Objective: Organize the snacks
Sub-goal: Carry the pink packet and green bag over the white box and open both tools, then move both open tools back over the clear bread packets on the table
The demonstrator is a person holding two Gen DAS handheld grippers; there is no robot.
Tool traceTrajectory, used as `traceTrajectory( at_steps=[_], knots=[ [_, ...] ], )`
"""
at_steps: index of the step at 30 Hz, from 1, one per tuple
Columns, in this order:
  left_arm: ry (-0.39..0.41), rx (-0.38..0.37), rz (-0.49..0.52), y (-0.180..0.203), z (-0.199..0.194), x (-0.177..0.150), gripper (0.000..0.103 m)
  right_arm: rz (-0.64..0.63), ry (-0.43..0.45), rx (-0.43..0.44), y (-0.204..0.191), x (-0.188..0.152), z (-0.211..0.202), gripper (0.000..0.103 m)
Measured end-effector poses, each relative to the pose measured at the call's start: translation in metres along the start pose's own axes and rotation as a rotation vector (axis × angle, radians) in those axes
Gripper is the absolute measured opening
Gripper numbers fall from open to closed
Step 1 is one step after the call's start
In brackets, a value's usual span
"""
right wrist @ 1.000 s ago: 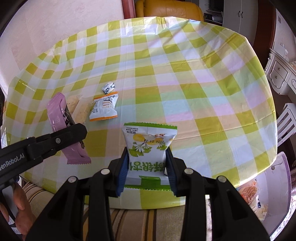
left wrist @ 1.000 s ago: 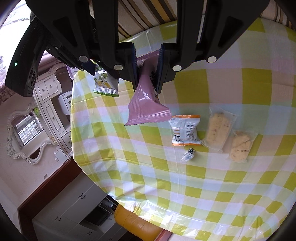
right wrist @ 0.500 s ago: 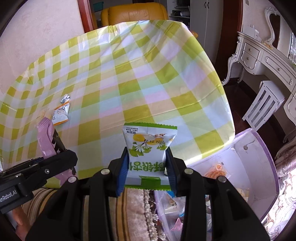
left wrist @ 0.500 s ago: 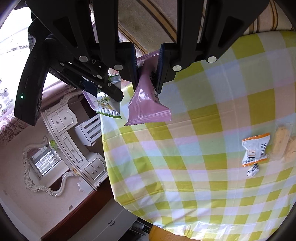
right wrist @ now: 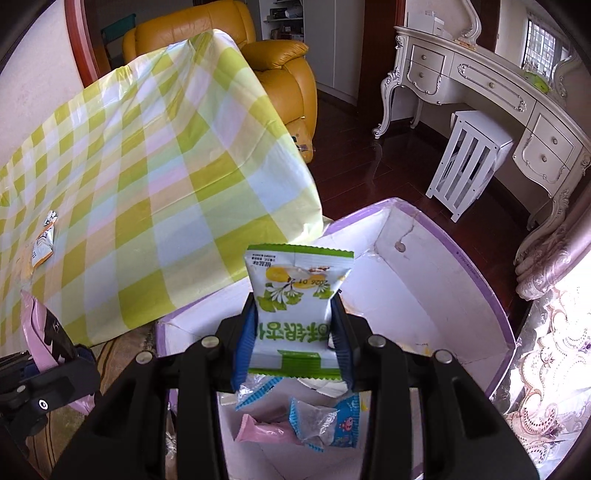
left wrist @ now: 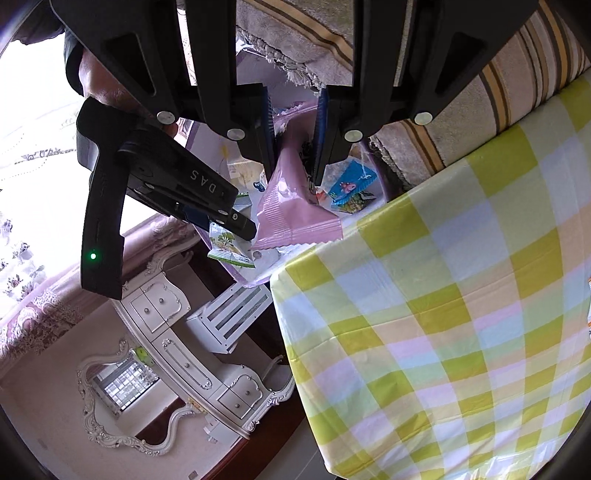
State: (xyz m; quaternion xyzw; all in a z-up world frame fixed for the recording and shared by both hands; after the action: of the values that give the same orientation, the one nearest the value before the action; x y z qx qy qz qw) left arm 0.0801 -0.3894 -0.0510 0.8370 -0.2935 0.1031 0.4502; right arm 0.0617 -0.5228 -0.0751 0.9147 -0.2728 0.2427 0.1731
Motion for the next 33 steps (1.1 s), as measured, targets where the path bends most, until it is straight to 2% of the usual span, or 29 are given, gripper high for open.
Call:
traceTrajectory(
  at_steps=[11,14,16,18,19,20,25,27,33],
  knots=[
    [-0.110,-0.019,0.088,0.031,0.033,-0.020,0.019,0.075,-0.056,-0.058,0.048,-0.018,0.021,0.040],
    [-0.119,-0.017,0.090,0.032,0.035,-0.021,0.027,0.084,-0.060,-0.066,0.052,-0.018,0.021,0.045],
    [-0.112,-0.012,0.085,0.031,0.034,-0.020,0.045,0.088,-0.058,-0.070,0.052,-0.017,0.021,0.053],
    [-0.105,-0.014,0.086,0.031,0.032,-0.018,0.052,0.090,-0.053,-0.074,0.053,-0.017,0.020,0.058],
    [-0.104,-0.013,0.088,0.031,0.031,-0.018,0.057,0.089,-0.050,-0.077,0.052,-0.016,0.019,0.065],
    [-0.102,-0.010,0.091,0.032,0.031,-0.018,0.059,0.088,-0.047,-0.083,0.052,-0.015,0.019,0.070],
    [-0.073,0.016,0.101,0.030,0.023,-0.013,0.062,0.086,-0.023,-0.099,0.051,-0.010,0.013,0.072],
    [-0.053,0.033,0.107,0.028,0.017,-0.010,0.063,0.088,-0.002,-0.118,0.052,-0.006,0.009,0.077],
    [0.045,0.135,0.139,0.017,-0.012,0.008,0.070,0.081,0.053,-0.144,0.046,0.008,-0.007,0.077]
  ],
)
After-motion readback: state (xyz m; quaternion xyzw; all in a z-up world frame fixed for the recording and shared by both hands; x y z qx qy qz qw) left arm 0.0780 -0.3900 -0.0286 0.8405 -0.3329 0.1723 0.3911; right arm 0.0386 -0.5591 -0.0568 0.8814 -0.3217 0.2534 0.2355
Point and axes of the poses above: each gripper's, at about its wrist camera, not at the fingertips, and z roughly the way its jaws point, y to its right, x to its top, the point moved 9 cm from there along z, roughly the way its jaws point, and after that the axes turned 15 degrees about -x, right-handed, at the moved point
